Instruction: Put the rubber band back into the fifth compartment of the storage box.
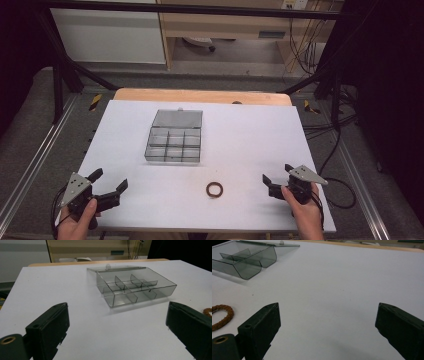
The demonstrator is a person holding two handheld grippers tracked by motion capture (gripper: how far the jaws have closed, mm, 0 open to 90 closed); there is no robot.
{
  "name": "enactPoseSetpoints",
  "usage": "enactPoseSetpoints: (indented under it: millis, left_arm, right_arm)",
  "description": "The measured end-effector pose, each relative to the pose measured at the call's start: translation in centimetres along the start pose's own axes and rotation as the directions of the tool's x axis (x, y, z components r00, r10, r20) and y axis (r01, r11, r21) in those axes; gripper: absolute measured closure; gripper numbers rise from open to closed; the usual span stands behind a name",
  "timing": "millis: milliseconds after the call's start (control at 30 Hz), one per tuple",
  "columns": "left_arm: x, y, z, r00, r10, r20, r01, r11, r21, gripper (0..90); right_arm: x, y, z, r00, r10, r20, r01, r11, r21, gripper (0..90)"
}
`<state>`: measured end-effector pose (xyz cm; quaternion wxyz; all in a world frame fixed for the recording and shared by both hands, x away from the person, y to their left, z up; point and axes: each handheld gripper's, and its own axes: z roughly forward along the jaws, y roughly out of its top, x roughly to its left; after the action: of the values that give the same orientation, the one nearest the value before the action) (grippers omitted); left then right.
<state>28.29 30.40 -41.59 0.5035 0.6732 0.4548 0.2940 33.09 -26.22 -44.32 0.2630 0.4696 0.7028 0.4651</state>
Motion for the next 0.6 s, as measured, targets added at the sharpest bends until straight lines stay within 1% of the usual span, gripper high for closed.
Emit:
enactPoseSetpoints:
  millis: [67,133,200,400,467,567,600]
  left_arm:
    - [-0.1,0.0,0.0,1.0000,0.003,0.002,-0.003,1.0000,0.002,4.6]
    - [-0.2,0.0,0.0,0.9999,0.014,0.002,-0.014,0.9999,0.005,4.6]
    - [-0.2,0.0,0.0,0.9999,0.014,0.003,-0.014,0.9999,0.005,4.6]
    - [-0.2,0.0,0.0,0.9998,0.019,0.004,-0.019,0.9998,0.008,4.6]
    - [-0.3,-0.1,0.1,0.9998,0.019,0.000,-0.019,0.9998,0.009,4.5]
    - [-0.3,-0.1,0.0,0.9997,0.025,0.000,-0.025,0.9996,0.012,4.4]
    - [-0.3,-0.1,0.0,0.9996,0.028,0.001,-0.028,0.9995,0.014,4.4]
  right_arm:
    - [0.0,0.0,0.1,1.0000,0.005,0.002,-0.005,1.000,0.009,6.9]
    - [0.1,0.1,0.1,1.0000,0.006,0.003,-0.006,1.000,0.012,7.0]
    - [0.1,0.2,0.0,0.9999,0.006,0.008,-0.006,1.000,0.011,6.9]
    - [0.8,1.1,-0.2,0.9998,-0.016,0.013,0.016,1.000,-0.006,5.0]
    - [1.1,2.1,0.3,0.9994,-0.034,0.006,0.034,0.999,0.018,4.4]
    - [1.4,2.9,0.8,0.9989,-0.045,-0.006,0.046,0.999,0.024,4.5]
    - [1.4,2.9,0.8,0.9989,-0.045,-0.006,0.046,0.999,0.024,4.5]
